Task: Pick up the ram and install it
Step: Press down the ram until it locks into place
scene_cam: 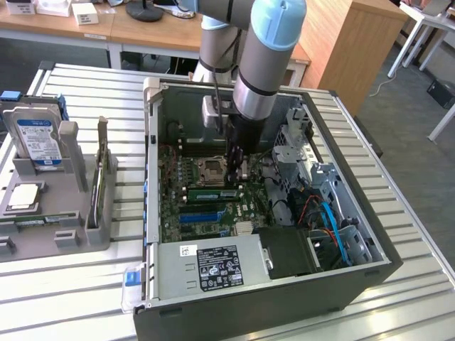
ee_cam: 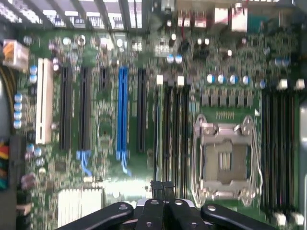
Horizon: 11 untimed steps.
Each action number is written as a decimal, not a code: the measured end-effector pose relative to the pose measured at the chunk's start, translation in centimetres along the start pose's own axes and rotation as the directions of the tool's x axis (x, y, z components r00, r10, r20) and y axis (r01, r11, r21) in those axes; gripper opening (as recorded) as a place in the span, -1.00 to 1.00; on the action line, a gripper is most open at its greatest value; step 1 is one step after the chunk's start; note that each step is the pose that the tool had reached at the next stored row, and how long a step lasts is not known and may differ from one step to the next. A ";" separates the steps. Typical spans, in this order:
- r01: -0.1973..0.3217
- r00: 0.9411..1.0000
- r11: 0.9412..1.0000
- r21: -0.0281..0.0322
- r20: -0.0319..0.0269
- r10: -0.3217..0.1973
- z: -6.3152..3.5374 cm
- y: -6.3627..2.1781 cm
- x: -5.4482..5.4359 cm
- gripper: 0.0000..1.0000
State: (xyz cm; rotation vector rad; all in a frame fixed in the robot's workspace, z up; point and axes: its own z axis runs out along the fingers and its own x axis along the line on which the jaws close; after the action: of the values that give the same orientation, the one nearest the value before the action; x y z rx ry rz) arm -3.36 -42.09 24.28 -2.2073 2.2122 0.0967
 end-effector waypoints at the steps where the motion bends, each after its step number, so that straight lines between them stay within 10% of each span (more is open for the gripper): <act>1: 0.000 1.000 1.000 0.000 0.000 0.000 0.02 0.38 0.0 -0.79; 11: -0.001 1.000 1.000 0.000 0.000 0.001 0.21 4.24 0.0 -0.79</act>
State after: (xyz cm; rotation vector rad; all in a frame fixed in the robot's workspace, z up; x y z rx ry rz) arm -7.61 -42.09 24.21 -2.2065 2.2129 0.0967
